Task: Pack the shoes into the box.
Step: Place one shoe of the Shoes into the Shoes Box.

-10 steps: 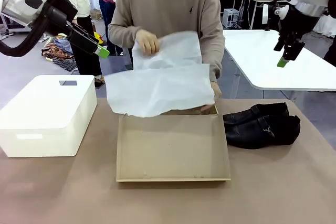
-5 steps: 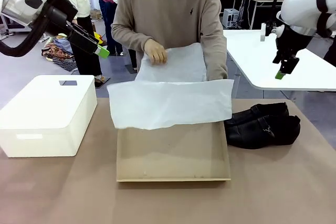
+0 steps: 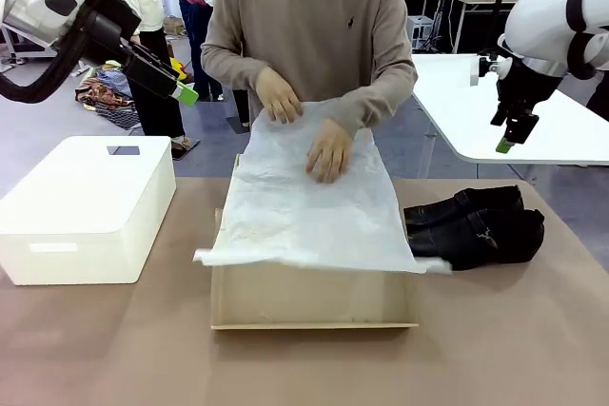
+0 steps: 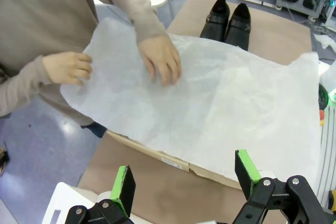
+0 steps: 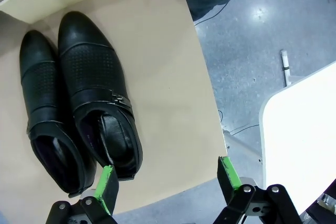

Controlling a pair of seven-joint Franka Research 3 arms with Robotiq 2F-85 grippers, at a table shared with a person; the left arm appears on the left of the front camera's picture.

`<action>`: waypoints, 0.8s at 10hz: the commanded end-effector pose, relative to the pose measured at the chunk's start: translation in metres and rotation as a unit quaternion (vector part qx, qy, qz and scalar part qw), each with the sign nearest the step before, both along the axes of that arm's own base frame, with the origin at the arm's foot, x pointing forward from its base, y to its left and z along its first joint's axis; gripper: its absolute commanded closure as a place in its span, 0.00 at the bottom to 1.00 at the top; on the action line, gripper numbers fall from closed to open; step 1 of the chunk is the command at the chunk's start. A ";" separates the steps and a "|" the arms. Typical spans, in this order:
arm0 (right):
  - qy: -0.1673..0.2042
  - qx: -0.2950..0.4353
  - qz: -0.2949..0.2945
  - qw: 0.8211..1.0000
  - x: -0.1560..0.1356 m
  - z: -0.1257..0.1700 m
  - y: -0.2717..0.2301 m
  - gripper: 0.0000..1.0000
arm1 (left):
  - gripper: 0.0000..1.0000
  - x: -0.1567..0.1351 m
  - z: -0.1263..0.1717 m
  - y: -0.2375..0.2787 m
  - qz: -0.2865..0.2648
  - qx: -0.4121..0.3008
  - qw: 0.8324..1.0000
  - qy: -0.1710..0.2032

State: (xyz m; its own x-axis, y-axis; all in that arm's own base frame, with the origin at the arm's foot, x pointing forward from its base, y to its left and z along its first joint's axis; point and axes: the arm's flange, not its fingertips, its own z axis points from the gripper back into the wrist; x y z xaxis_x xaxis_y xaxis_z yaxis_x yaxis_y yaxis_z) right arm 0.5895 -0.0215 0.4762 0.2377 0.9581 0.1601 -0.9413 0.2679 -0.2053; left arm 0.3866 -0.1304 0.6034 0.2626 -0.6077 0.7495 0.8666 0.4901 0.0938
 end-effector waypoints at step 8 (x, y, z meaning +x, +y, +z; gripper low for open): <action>0.013 -0.009 0.024 1.000 0.002 -0.033 0.001 0.00 | 0.00 0.000 -0.004 0.002 -0.011 -0.004 1.000 -0.005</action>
